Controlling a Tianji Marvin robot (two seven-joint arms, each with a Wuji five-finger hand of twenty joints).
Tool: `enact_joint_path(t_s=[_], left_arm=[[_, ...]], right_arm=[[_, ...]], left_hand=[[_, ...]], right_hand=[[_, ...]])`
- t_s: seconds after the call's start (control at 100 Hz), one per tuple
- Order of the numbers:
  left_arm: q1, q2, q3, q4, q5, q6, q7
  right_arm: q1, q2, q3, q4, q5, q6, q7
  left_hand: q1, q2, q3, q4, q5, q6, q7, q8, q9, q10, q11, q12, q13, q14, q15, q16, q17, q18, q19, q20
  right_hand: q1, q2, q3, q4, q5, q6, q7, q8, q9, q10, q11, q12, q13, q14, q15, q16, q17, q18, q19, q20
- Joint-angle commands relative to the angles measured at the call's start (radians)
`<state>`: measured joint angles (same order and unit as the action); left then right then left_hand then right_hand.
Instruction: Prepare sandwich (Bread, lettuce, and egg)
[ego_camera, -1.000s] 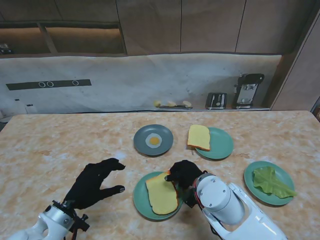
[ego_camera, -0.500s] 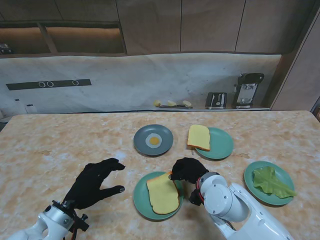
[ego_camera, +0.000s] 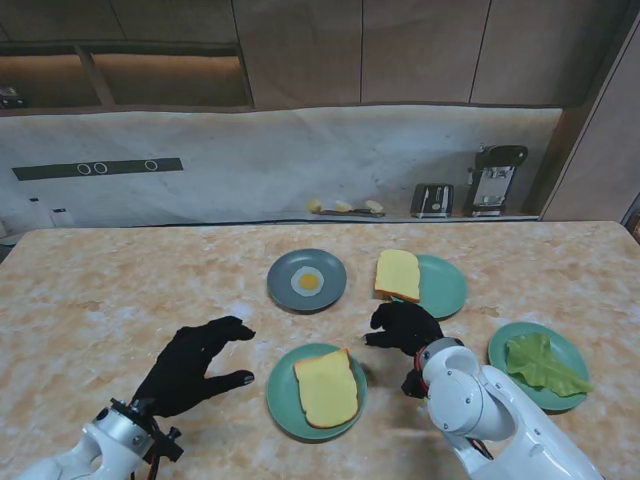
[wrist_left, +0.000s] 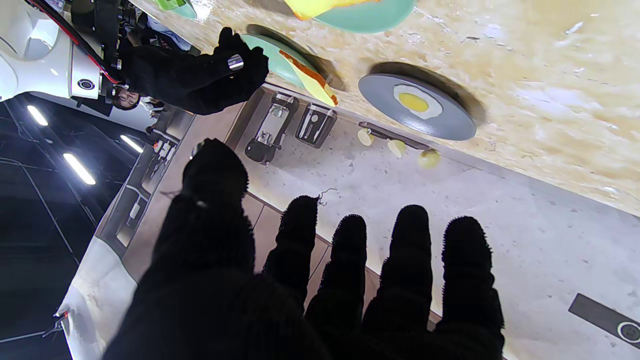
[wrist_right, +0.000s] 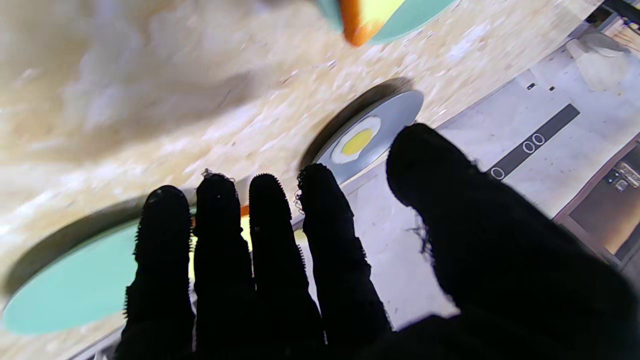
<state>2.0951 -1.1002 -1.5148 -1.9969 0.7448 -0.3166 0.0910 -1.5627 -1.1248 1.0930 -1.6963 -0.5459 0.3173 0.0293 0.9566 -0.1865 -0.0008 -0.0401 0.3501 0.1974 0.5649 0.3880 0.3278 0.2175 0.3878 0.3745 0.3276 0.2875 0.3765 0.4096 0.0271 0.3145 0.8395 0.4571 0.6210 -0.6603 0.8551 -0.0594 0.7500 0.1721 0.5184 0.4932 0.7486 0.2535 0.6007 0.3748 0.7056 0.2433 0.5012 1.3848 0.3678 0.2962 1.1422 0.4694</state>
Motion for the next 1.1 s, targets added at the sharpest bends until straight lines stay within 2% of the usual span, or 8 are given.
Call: enact_joint_path(t_s=[0.0,0.39,0.84,1.01,1.09], left_arm=[[0.001,0.000,0.005,-0.002,-0.002,0.003,-0.020],[-0.016,0.004,0.026,-0.003,-0.015,0.001,-0.046],[-0.035,0.008,0.050,0.001,-0.023,0.008,-0.064],[-0.038,0.009,0.056,0.000,-0.025,0.013,-0.069],[-0.040,0.009,0.060,0.001,-0.026,0.015,-0.070]], right_arm=[[-0.029,0.009,0.024,-0.016,-0.007,-0.009,0.007],[-0.172,0.036,0.233,-0.086,-0.242,-0.070,0.023],[-0.254,0.051,0.367,-0.064,-0.475,-0.093,0.012],[-0.273,0.051,0.397,-0.048,-0.501,-0.069,0.001],[-0.277,0.052,0.407,-0.039,-0.507,-0.050,0.009]], left_hand=[[-0.018,0.030,-0.018,0.017,0.020,-0.015,-0.019,0.012,0.005,-0.011,-0.012,-0.002,-0.008,-0.005,-0.002,0.007,-0.006,0.005,0.005,0.018],[-0.017,0.029,-0.017,0.016,0.021,-0.017,-0.020,0.011,0.006,-0.011,-0.012,-0.001,-0.008,-0.005,-0.003,0.007,-0.006,0.005,0.005,0.018],[-0.016,0.029,-0.017,0.017,0.022,-0.017,-0.020,0.011,0.007,-0.010,-0.013,-0.002,-0.008,-0.004,-0.004,0.007,-0.007,0.006,0.004,0.018],[-0.017,0.030,-0.017,0.016,0.021,-0.019,-0.021,0.011,0.006,-0.011,-0.013,-0.002,-0.007,-0.005,-0.003,0.007,-0.006,0.006,0.003,0.017],[-0.017,0.030,-0.017,0.017,0.021,-0.017,-0.020,0.011,0.006,-0.010,-0.014,-0.002,-0.007,-0.005,-0.003,0.007,-0.006,0.006,0.003,0.018]], right_hand=[[-0.024,0.002,-0.007,0.022,-0.020,-0.018,-0.010,0.011,-0.039,-0.027,-0.001,-0.004,-0.015,-0.016,-0.002,-0.018,-0.018,-0.014,-0.010,0.011],[-0.032,-0.024,-0.016,0.022,-0.057,-0.020,-0.056,-0.009,-0.100,-0.048,-0.024,-0.008,-0.115,-0.049,-0.037,-0.039,-0.108,-0.033,-0.059,0.014],[-0.044,-0.027,-0.035,0.022,-0.167,-0.020,-0.150,-0.065,-0.254,-0.064,-0.062,-0.021,-0.282,-0.091,-0.086,-0.077,-0.245,-0.070,-0.140,0.011],[-0.052,-0.031,-0.039,0.022,-0.216,-0.025,-0.177,-0.091,-0.311,-0.071,-0.085,-0.040,-0.333,-0.097,-0.115,-0.108,-0.281,-0.088,-0.189,-0.002],[-0.062,-0.031,-0.048,0.021,-0.261,-0.039,-0.207,-0.129,-0.338,-0.063,-0.156,-0.104,-0.342,-0.069,-0.194,-0.183,-0.282,-0.097,-0.259,-0.044]])
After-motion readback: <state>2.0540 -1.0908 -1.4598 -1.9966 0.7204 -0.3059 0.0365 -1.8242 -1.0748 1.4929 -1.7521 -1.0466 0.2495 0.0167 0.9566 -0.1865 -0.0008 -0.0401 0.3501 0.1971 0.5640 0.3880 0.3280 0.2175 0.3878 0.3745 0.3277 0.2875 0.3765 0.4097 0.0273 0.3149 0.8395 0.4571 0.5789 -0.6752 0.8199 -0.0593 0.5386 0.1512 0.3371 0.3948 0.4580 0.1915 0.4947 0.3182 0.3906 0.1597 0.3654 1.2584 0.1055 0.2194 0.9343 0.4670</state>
